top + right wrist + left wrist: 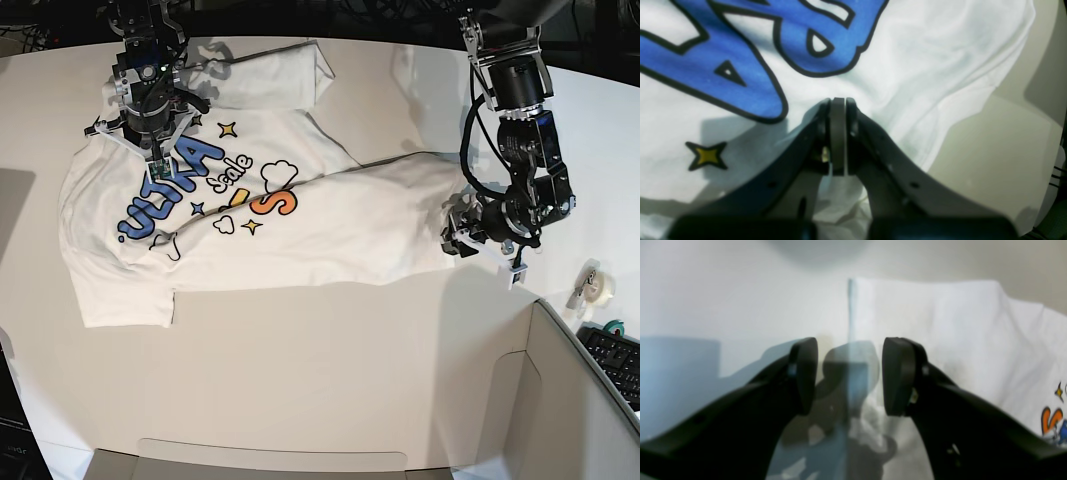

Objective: Layout the t-shirt on the table in an organized manner, then fold the t-shirt properly
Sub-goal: 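Grasp the shirt hem with the left gripper and drag it outward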

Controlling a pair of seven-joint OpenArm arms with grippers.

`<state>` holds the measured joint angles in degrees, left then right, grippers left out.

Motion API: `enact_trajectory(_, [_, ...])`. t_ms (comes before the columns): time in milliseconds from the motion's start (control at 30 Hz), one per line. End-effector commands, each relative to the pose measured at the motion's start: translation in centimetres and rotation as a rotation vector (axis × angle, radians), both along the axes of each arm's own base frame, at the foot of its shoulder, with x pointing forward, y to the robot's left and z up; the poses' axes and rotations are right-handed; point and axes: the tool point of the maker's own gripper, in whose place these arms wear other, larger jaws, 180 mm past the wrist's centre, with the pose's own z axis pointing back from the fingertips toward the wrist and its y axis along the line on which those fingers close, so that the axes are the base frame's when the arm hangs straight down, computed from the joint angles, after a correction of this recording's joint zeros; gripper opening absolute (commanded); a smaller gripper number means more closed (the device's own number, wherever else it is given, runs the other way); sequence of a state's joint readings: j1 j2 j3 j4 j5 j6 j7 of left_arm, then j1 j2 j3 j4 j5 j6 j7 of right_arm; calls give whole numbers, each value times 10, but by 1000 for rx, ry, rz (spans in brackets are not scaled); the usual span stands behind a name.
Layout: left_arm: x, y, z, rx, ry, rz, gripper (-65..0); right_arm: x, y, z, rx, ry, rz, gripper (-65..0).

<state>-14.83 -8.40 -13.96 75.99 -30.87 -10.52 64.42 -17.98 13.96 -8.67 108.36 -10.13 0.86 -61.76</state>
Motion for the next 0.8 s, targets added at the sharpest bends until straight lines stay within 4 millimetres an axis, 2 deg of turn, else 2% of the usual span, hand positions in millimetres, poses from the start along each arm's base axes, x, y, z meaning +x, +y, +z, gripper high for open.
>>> enact_trajectory(0, [11,-1,12,-14,-34,4,-354,-17,0,-11,15,86,-15,-650])
enact_trajectory(267, [0,-26,-16,-200,55,11,-354,-17,1,-11,17,83,-15,-650])
enact_trajectory(433, [-4,-26,-23,-248,79,21,-360,-17,1,-11,17,85,-15,-650])
enact_trajectory(500, [-3,-25,-23,-246,76,23,-395,-17,1,-11,17,85,-15,-650])
enact_trajectory(667, [2,-23,-19,-242,59,26,-642,-18,1,-12,17,88,-15,-650])
enact_trajectory(767, [12,-22,-9,-240,31,25,-647,-18,1,-12,17,88,-15,-650])
